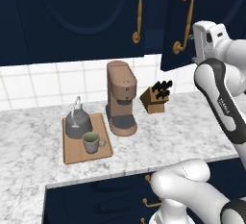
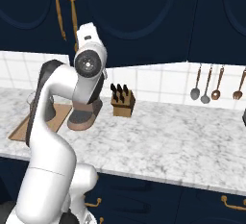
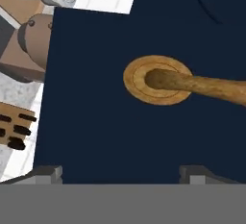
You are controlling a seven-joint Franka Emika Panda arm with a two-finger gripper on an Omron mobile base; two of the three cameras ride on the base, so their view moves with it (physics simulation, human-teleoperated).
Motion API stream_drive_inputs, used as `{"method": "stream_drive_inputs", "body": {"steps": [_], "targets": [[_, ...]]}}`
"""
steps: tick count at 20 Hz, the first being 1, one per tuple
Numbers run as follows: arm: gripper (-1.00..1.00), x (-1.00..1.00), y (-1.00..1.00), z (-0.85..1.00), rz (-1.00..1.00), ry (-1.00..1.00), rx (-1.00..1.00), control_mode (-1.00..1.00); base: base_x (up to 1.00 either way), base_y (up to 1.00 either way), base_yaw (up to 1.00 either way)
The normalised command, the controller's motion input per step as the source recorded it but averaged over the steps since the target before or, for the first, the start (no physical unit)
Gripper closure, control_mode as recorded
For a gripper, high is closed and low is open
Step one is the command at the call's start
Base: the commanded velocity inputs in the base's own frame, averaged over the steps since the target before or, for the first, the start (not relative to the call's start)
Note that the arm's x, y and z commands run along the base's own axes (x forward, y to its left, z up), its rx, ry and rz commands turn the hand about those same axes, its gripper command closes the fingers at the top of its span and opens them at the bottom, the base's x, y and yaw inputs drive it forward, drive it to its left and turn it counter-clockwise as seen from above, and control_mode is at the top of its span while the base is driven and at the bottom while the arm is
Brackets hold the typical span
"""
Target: Pick the kettle from the counter and place it on the tray. Then pick the mug from the cabinet and place it on the tray. Then close the cabinet doors.
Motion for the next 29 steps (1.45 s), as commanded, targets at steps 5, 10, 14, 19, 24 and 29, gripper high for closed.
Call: {"method": "stream_drive_inputs", "body": {"steps": [5,10,14,19,24,29], "targets": [[-1.00,0.99,0.00,-0.01,0.00,0.15,0.03,-1.00,0.00,0.00,0.00],[-1.00,0.76,-0.01,-0.03,0.00,0.11,0.00,-1.00,0.00,0.00,0.00],[-1.00,0.51,-0.10,-0.09,-0.02,0.12,0.00,-1.00,0.00,0.00,0.00],[-1.00,0.35,-0.11,-0.10,-0.07,0.05,0.00,-1.00,0.00,0.00,0.00],[-1.00,0.21,-0.12,-0.17,-0.12,0.07,0.00,-1.00,0.00,0.00,0.00],[-1.00,0.05,-0.24,-0.18,-0.06,0.04,0.00,-1.00,0.00,0.00,0.00]]}}
